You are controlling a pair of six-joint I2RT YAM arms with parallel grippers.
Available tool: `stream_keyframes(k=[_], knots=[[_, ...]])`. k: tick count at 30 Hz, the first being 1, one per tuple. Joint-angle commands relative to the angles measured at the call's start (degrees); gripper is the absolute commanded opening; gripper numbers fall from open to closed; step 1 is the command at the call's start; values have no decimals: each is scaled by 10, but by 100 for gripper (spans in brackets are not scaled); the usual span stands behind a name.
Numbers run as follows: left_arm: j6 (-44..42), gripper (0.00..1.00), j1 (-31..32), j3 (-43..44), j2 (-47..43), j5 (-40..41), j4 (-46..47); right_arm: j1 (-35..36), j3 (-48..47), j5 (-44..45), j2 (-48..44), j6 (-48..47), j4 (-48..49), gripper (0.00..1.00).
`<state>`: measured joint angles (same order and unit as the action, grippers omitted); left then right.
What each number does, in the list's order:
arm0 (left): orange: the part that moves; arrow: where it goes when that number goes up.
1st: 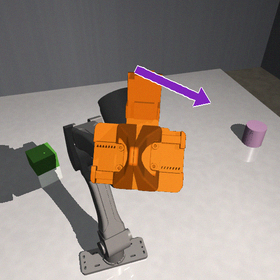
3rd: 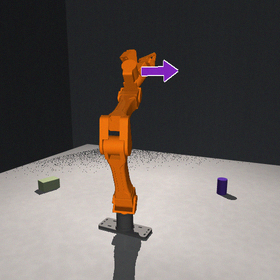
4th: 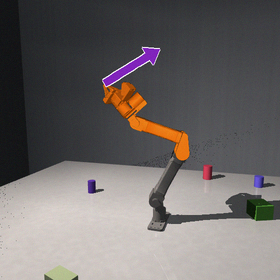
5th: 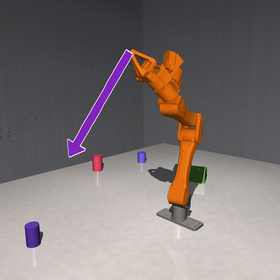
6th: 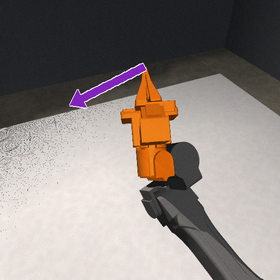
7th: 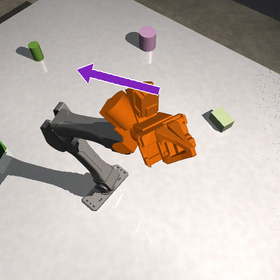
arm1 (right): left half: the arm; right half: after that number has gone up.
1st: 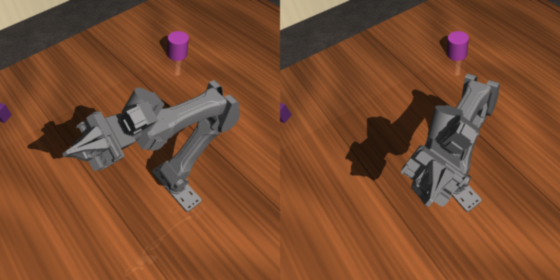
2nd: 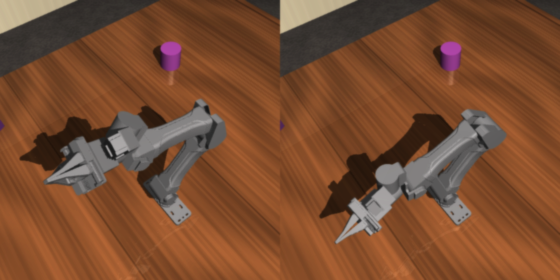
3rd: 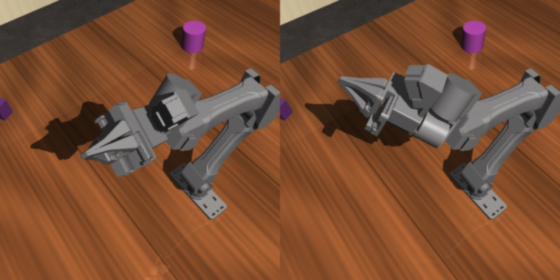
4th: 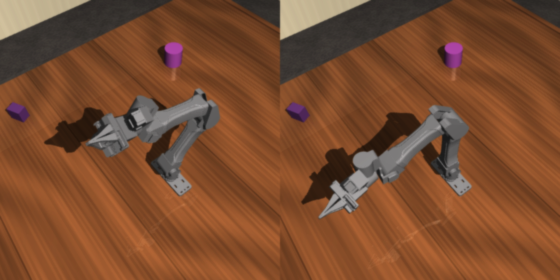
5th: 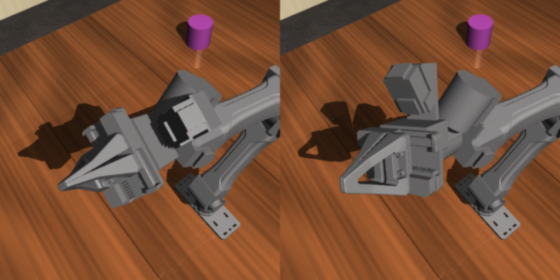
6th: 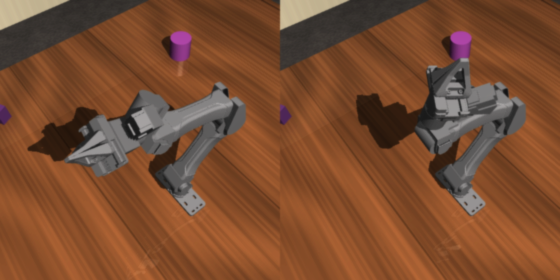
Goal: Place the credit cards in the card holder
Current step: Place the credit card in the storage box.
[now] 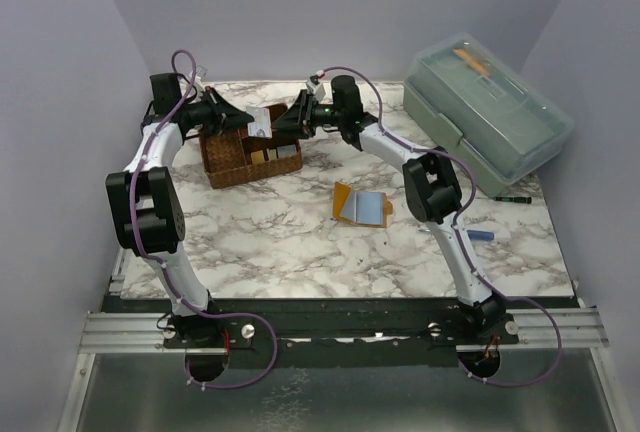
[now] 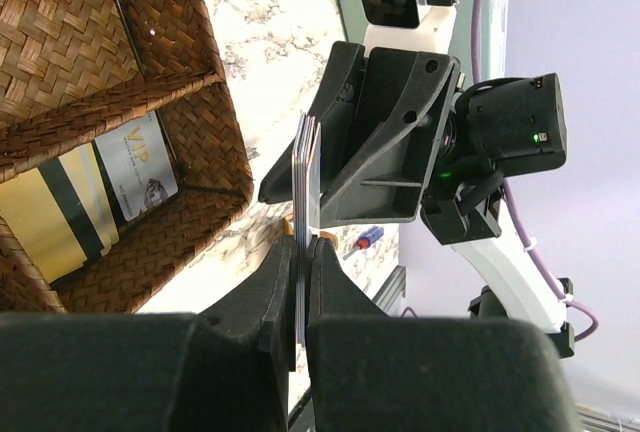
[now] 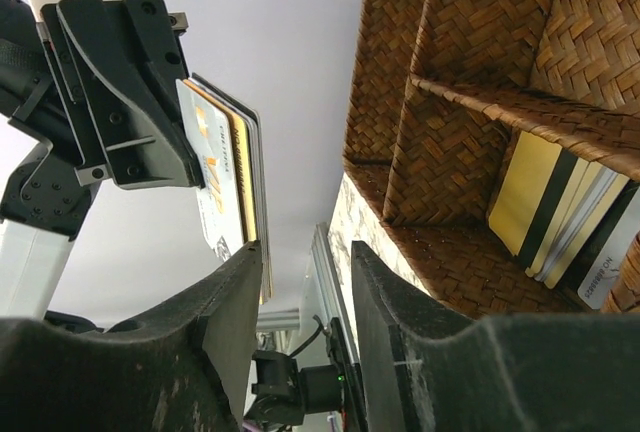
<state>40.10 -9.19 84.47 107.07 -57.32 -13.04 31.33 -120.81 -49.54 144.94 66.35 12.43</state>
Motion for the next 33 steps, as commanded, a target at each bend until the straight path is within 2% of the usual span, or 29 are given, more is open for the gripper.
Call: stream_keyframes(k=[1,14,26,33], knots=[[9,0,-4,-9,-20,-27,24,8,-28,-22,22,6,8,43],[24,0,-4,-8,-12,-35,37,15,-55,-33,39,1,1,45],[44,0,-4,-13,-1,-43,60,25,-92,-61,66,17,27,40],[47,0,-3,-20,10,-34,62,29,-67,-68,59,46,91,47]])
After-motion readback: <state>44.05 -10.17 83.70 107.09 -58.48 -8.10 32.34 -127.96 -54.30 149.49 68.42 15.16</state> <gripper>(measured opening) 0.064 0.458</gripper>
